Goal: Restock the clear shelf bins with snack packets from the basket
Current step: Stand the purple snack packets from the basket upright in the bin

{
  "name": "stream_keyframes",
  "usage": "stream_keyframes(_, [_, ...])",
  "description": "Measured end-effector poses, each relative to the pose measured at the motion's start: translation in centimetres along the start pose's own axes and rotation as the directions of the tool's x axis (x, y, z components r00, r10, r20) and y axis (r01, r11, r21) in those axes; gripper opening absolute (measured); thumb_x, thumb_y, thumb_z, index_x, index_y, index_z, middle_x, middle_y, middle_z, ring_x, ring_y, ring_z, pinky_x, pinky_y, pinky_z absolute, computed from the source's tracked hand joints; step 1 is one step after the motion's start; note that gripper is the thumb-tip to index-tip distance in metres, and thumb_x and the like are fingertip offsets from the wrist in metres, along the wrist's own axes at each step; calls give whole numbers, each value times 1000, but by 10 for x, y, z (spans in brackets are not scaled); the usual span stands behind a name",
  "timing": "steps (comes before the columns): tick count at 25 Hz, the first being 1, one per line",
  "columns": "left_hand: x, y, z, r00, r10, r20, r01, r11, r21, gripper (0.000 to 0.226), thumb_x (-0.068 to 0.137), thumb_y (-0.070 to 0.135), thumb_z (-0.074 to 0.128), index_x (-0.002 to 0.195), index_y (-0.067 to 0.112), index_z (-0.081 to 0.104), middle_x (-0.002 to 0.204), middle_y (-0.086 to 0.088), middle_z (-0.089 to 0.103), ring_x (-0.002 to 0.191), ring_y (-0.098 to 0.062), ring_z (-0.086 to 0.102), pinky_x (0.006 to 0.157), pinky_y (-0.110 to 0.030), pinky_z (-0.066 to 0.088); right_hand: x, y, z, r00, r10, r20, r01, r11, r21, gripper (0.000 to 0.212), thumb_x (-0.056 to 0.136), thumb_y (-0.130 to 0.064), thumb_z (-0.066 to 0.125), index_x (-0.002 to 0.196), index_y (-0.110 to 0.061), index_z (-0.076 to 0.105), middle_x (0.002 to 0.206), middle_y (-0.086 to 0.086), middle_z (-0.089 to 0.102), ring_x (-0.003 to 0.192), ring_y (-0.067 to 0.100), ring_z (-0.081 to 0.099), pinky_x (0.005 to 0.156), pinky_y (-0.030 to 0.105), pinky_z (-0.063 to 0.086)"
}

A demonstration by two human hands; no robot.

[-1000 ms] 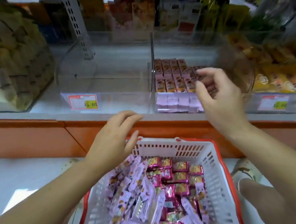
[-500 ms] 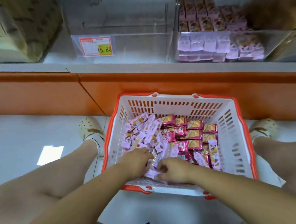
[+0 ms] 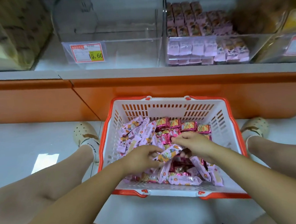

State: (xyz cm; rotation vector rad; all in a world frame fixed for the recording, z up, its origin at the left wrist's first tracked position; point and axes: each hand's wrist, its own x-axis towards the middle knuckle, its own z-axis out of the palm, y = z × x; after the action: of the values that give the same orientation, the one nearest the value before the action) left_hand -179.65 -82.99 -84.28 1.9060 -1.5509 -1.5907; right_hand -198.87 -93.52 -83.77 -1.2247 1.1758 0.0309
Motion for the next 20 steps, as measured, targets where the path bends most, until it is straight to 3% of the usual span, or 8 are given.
stream_keyframes(4, [3, 29, 2, 999, 41, -15, -43, 988, -151, 34, 91, 25, 65, 122, 35, 53, 99, 22, 57, 86, 1, 56, 67, -1, 41, -12, 3, -23, 999, -36, 5, 33, 950, 312, 26, 90, -28, 65, 109, -10, 62, 85, 14, 68, 71, 20, 65, 62, 26, 53])
stream_keyframes(8, [8, 47, 5, 998, 56, -25, -60, 978, -199, 29, 90, 24, 66, 112, 41, 56, 102, 22, 63, 93, -2, 63, 83, -15, 49, -21, 8, -35, 995, -81, -49, 94, 932, 350, 22, 92, -18, 62, 112, -7, 63, 94, 19, 70, 83, 27, 65, 65, 25, 55])
stream_keyframes(11, [10, 55, 6, 997, 74, -35, -80, 973, -218, 29, 90, 24, 66, 103, 47, 55, 102, 18, 64, 89, -2, 64, 85, -19, 51, -25, 6, -39, 992, -93, -85, 119, 912, 392, 22, 93, -17, 61, 112, -5, 62, 86, 14, 71, 76, 24, 65, 66, 25, 57])
stream_keyframes(13, [11, 59, 7, 994, 89, -57, -100, 961, -259, 33, 89, 23, 68, 110, 44, 54, 99, 9, 63, 81, -3, 64, 77, -15, 52, -25, 4, -38, 988, -96, -124, 144, 867, 478, 17, 92, -15, 60, 106, -5, 61, 84, 11, 71, 72, 21, 66, 67, 26, 58])
stream_keyframes(16, [16, 62, 9, 987, 98, -124, -135, 930, -342, 53, 86, 26, 71, 133, 35, 48, 109, -10, 63, 86, -16, 69, 82, -27, 55, -27, -2, -30, 984, -102, -146, 171, 779, 603, 13, 89, -7, 62, 100, -4, 56, 95, 13, 71, 80, 20, 71, 73, 29, 58])
stream_keyframes(18, [18, 67, 12, 973, 107, -204, -177, 913, -369, 58, 84, 25, 74, 134, 37, 47, 108, -13, 63, 90, -24, 69, 87, -40, 55, -31, -6, -21, 979, -112, -171, 194, 767, 611, 23, 87, 0, 63, 108, -7, 55, 93, 13, 71, 78, 21, 71, 69, 30, 58])
stream_keyframes(20, [18, 77, 12, 952, 153, -264, -240, 909, -340, 58, 82, 25, 75, 128, 48, 47, 100, -7, 66, 85, -24, 69, 84, -44, 56, -36, -13, -17, 964, -143, -223, 248, 782, 572, 33, 85, 2, 65, 113, -15, 58, 88, 9, 72, 73, 20, 70, 67, 31, 56])
